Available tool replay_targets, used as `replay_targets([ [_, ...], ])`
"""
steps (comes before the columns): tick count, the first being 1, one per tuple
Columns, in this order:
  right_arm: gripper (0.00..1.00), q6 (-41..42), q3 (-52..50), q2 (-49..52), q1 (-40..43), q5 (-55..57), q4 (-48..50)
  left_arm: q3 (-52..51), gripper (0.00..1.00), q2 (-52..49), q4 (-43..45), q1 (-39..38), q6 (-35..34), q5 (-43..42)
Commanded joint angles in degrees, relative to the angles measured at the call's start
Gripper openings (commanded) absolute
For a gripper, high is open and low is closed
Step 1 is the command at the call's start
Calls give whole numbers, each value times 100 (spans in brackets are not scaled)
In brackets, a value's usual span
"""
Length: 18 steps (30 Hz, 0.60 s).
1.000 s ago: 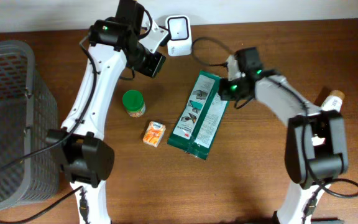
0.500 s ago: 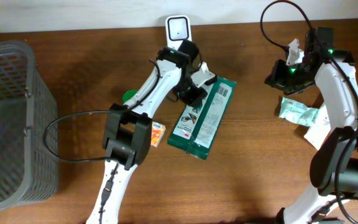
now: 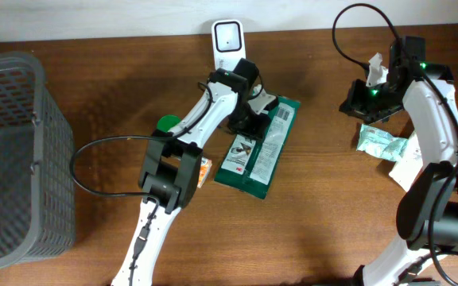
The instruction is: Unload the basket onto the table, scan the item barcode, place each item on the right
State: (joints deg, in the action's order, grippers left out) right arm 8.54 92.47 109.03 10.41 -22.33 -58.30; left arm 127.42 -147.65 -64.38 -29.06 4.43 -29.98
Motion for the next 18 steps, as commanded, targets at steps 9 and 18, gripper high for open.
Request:
replay_targets([
  [9,13,-11,-7,22,-404,46,-92,-44,0,153,-599,289,-2328,1012],
  [18,17,-9,-330,22,-518,-243,17,-142,0,1318,-682,527,24,1862],
])
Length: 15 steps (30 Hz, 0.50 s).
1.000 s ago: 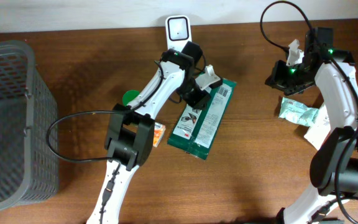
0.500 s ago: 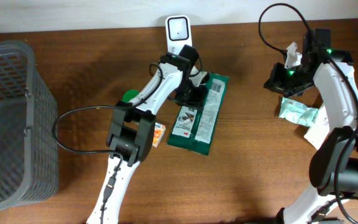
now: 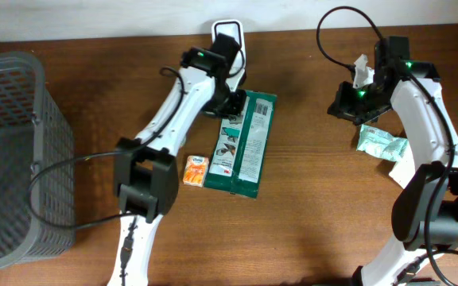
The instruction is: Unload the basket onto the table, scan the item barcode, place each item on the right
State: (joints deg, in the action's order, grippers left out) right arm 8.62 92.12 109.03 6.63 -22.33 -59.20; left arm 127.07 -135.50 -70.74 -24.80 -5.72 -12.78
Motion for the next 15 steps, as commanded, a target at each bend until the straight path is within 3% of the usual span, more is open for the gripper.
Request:
replay_targets([
  [1,17,-17,-529,22,-203,-426,262,-262,0,101,-15,114,1276,-24],
  [4,17,240,-1316,22,-393,-977,1038,-809,0,101,190,291,1515,-328],
  [6,17,310,-1620,22,-525,-1246,1453,-1119,0,101,393,481,1884,-990],
  [15,17,702,-1762,70,-857,-1217,1917,-2247,0,94,1735,651,1930,-1856],
])
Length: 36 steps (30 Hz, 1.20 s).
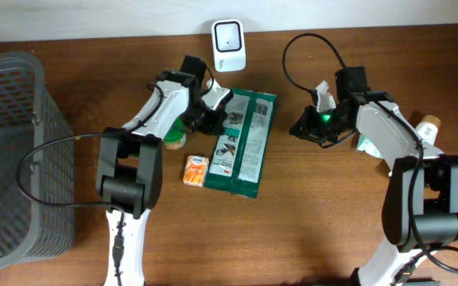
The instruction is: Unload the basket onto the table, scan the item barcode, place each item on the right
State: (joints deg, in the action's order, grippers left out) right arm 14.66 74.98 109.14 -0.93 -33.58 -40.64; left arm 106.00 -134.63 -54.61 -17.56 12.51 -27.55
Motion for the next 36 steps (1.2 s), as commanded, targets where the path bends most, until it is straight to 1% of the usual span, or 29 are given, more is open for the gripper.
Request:
replay_targets([
  [1,17,136,-48,85,-98,-90,63,-138,0,7,149,-107,107,-380],
  [3,17,133,-52,116,-98,-68,63,-72,0,9,166,-90,81,-428],
  [5,17,133,-52,118,-98,-44,66,-39,0,33,146,50,83,-848],
  [7,17,136,-52,125,-98,-26,79,-39,0,33,144,59,81,-938],
  [11,18,240,-52,238,-101,-31,107,-55,0,28,151,-28,83,-914],
  [14,18,240,-52,352,-98,-33,103,-205,0,28,426,-76,63,-859],
  [17,17,243,-52,385,-103,-50,85,-227,0,28,455,-120,63,-837],
  [20,18,243,-52,385,-170,-46,98,-466,0,28,765,-210,-284,-568],
  [26,18,822,-59,614,-433,-28,236,-470,0,28,750,-214,-411,-498],
  [29,18,835,-160,844,-586,-120,249,-470,0,28,743,-214,-411,-498],
  [30,22,835,-199,918,-647,-225,313,-470,0,28,743,-214,-411,-498],
  [31,23,837,-284,960,-730,-247,400,-470,0,28,745,-214,-409,-501],
  [33,30,844,-461,1032,-898,-332,654,-470,0,28,743,-214,-409,-498],
  [36,31,1143,-549,1062,-1005,-424,984,-470,0,28,737,-214,-409,-498],
])
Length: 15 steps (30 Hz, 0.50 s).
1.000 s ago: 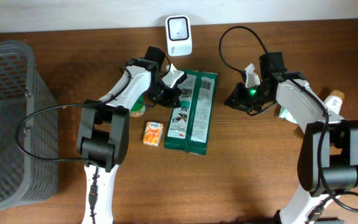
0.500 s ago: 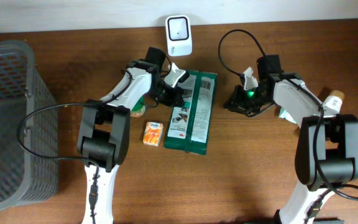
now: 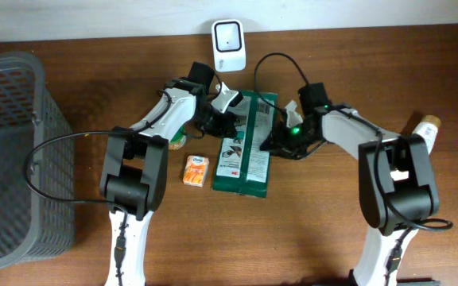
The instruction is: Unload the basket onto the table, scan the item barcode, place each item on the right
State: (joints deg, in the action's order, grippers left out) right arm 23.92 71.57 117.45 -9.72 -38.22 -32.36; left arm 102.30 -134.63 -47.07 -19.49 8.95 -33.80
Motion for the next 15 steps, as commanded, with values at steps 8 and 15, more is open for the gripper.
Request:
replay_targets([
  [8,21,184,-214,229,-219,-122,1123,-101,0,28,-24,-22,-52,127],
  [15,4,-579,-214,229,157,-702,925,-101,0,28,-7,-22,-52,125],
])
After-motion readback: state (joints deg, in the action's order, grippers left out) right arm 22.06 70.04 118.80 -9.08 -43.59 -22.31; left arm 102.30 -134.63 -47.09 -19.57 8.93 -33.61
